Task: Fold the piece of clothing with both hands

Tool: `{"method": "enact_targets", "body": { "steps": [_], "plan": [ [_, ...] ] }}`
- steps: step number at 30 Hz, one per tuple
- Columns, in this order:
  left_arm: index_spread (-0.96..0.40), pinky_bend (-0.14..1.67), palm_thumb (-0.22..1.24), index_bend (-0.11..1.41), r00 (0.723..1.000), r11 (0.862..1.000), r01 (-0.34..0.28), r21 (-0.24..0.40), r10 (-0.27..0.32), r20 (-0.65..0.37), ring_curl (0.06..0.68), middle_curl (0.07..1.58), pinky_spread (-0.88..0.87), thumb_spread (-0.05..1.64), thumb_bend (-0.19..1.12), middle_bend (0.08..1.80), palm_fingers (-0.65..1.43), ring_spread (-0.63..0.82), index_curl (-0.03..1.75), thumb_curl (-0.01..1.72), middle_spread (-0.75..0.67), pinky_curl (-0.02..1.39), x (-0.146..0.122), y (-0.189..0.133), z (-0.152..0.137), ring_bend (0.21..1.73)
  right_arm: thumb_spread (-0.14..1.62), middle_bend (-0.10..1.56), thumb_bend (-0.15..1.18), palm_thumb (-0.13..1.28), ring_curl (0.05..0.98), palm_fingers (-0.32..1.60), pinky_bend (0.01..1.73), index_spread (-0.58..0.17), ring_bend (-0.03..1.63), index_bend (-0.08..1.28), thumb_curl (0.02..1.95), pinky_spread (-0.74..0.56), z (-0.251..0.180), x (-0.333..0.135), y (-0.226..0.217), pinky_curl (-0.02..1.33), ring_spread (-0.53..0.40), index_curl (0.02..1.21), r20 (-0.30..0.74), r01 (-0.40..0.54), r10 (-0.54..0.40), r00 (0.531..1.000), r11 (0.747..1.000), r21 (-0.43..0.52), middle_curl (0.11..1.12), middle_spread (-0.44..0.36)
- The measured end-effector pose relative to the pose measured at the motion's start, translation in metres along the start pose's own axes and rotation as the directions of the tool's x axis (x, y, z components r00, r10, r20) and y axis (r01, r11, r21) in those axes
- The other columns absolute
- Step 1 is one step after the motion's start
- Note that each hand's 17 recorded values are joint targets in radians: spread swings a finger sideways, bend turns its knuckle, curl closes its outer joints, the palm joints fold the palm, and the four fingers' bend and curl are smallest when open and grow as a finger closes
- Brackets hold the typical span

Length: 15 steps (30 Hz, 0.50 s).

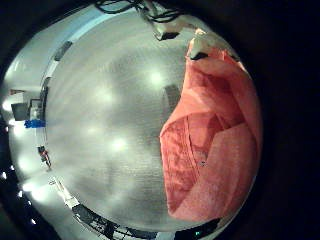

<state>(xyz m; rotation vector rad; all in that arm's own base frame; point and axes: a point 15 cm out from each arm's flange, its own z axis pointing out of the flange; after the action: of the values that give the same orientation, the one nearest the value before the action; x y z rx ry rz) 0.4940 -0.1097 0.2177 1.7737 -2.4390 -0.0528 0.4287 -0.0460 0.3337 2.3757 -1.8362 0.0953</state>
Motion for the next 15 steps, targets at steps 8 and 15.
{"method": "enact_targets", "body": {
  "steps": [8, 15],
  "plan": [
    [-0.05, 0.24, 0.63, 0.19, 1.000, 1.000, 0.009, -0.006, -0.009, -0.012, 0.207, 0.32, 0.36, 1.29, -0.01, 0.18, 0.19, 0.26, 0.40, 0.33, 0.04, 0.35, -0.005, 0.004, 0.000, 0.62, 0.99, 1.26, 0.05, 1.13, 0.873, 1.05, 1.17, -0.250, 1.27, 1.06, 1.03, -0.28, -0.034, -0.075, -0.040, 0.89, -0.261, 0.92, -0.011, 0.108, -0.108, 0.994, 0.991, 0.082, 0.92, -0.148],
    [-0.05, 0.23, 0.63, 0.20, 1.000, 0.999, 0.025, 0.021, -0.025, -0.019, 0.209, 0.32, 0.35, 1.29, -0.01, 0.18, 0.20, 0.26, 0.41, 0.33, 0.04, 0.35, -0.018, 0.011, -0.020, 0.62, 0.99, 1.26, 0.03, 1.12, 0.881, 1.06, 1.16, -0.249, 1.26, 1.05, 1.07, -0.28, -0.048, -0.120, -0.080, 0.91, -0.261, 0.93, -0.021, 0.176, -0.175, 0.984, 0.978, 0.116, 0.92, -0.148]
  ]
}}
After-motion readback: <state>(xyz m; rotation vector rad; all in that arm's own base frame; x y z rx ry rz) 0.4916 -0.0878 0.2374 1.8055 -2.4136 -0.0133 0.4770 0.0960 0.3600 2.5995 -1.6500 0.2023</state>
